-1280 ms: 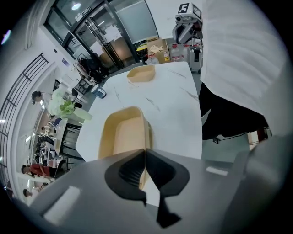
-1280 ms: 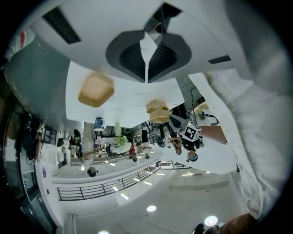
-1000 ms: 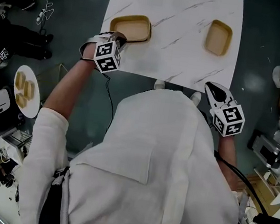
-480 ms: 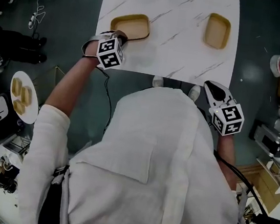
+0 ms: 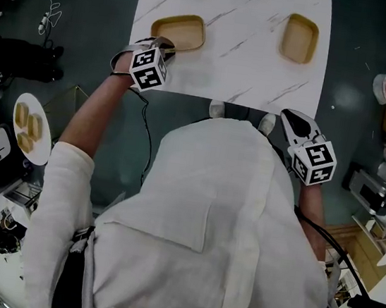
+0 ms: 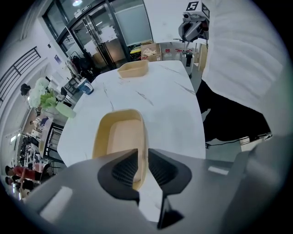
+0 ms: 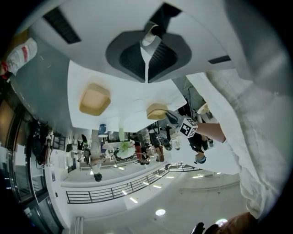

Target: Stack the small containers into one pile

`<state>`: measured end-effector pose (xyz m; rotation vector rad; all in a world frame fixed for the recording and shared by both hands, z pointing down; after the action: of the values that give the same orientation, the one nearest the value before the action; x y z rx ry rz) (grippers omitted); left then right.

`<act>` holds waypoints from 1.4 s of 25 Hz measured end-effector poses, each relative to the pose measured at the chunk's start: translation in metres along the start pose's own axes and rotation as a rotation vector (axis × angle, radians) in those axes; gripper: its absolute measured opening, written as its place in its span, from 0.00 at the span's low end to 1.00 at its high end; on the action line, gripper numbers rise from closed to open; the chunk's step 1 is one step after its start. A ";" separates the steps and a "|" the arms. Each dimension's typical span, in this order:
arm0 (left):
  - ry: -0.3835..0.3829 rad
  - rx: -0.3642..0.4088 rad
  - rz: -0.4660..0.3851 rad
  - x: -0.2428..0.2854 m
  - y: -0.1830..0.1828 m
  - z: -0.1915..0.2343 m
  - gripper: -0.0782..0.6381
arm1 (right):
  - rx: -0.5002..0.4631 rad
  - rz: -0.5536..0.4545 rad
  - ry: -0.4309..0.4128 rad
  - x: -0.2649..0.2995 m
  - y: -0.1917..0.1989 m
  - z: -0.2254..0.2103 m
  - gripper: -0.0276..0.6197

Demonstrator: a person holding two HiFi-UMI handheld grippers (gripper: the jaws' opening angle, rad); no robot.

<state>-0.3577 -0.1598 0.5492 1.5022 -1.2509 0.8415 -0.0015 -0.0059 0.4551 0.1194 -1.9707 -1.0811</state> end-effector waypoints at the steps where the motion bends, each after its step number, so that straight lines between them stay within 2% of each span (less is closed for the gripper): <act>1: 0.002 -0.003 0.000 -0.002 -0.001 -0.001 0.19 | -0.001 -0.001 -0.003 -0.001 0.001 -0.001 0.05; 6: -0.016 -0.034 -0.039 -0.019 -0.026 -0.005 0.21 | -0.004 -0.011 -0.013 -0.011 0.004 -0.012 0.05; 10: -0.010 -0.114 -0.120 -0.030 -0.069 -0.012 0.21 | -0.005 -0.022 -0.018 -0.023 0.010 -0.024 0.05; 16: 0.077 -0.292 -0.292 -0.033 -0.159 -0.027 0.21 | 0.006 -0.039 -0.012 -0.052 0.025 -0.050 0.05; 22: 0.164 -0.451 -0.418 -0.023 -0.260 -0.025 0.21 | 0.028 -0.059 -0.011 -0.080 0.045 -0.079 0.05; 25: 0.207 -0.521 -0.440 -0.012 -0.299 -0.021 0.21 | 0.036 -0.075 -0.012 -0.093 0.054 -0.092 0.05; 28: 0.216 -0.586 -0.437 0.004 -0.336 -0.011 0.21 | 0.053 -0.088 -0.012 -0.108 0.066 -0.110 0.05; 35: 0.134 -0.678 -0.313 0.054 -0.397 0.012 0.21 | 0.089 -0.120 -0.011 -0.141 0.095 -0.149 0.05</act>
<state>0.0387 -0.1866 0.4988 1.0275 -1.0208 0.2570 0.2223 0.0198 0.4717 0.2833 -2.0432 -1.0722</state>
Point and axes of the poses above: the fingertips, and each gripper's own axes: x forward along the fingers, z to its left, y out of its underside, the point moved 7 cm from there along -x, backward along the fingers, and after that the axes turned 5 degrees about -y, right-handed, at the moved point
